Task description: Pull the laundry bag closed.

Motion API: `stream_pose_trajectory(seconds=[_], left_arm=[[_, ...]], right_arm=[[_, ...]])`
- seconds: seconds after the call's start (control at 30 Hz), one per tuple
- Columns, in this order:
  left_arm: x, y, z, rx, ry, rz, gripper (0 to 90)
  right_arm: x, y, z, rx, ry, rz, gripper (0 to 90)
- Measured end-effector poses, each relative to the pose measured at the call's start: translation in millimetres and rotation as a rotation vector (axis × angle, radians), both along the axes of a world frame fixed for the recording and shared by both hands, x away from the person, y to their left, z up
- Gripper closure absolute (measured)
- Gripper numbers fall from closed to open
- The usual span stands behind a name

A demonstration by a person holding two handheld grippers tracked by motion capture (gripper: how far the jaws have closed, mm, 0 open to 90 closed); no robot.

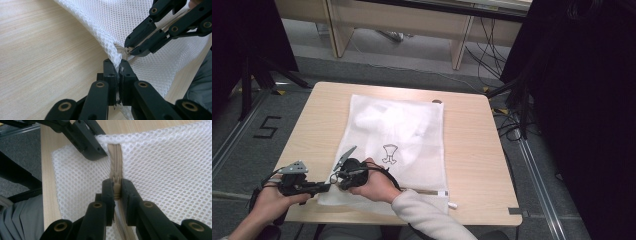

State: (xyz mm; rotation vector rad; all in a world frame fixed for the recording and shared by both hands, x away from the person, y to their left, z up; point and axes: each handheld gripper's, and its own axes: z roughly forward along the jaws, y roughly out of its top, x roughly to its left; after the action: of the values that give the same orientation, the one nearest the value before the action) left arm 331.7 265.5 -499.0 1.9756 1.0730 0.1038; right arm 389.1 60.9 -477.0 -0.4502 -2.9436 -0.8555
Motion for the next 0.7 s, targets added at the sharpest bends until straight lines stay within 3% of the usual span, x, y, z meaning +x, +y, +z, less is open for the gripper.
stream_pose_trajectory(seconds=[0.07,0.1,0.2,0.33,0.37,0.43,0.47,0.7], left_arm=[[0.2,1.1,0.8,-0.002,0.001,-0.002,85.5],[0.0,1.0,0.5,-0.008,-0.004,0.004,85.5],[0.0,0.9,0.6,-0.011,-0.003,0.006,85.5],[-0.2,1.0,0.6,-0.014,-0.005,0.011,85.5],[-0.4,0.8,0.6,-0.018,-0.005,0.015,85.5],[-0.4,0.9,0.8,-0.02,-0.003,0.016,85.5],[-0.4,0.9,0.7,-0.02,-0.003,0.017,85.5],[-0.7,1.0,1.7,-0.008,-0.009,0.016,85.4]], right_arm=[[-0.2,-0.7,0.4,0.005,0.006,0.009,82.3],[2.7,-1.6,-0.7,0.01,-0.03,0.036,82.3],[0.9,-2.3,-0.1,0.015,-0.011,0.018,82.3],[1.4,-2.3,-0.9,0.016,-0.019,0.024,82.3],[-0.5,-2.7,0.0,0.0,0.002,-0.005,82.3],[-0.8,-3.3,1.0,-0.004,0.003,-0.011,82.3],[1.6,-3.8,-0.1,0.012,-0.024,0.026,82.3],[0.7,-6.8,-1.1,0.01,-0.013,0.027,82.3]])
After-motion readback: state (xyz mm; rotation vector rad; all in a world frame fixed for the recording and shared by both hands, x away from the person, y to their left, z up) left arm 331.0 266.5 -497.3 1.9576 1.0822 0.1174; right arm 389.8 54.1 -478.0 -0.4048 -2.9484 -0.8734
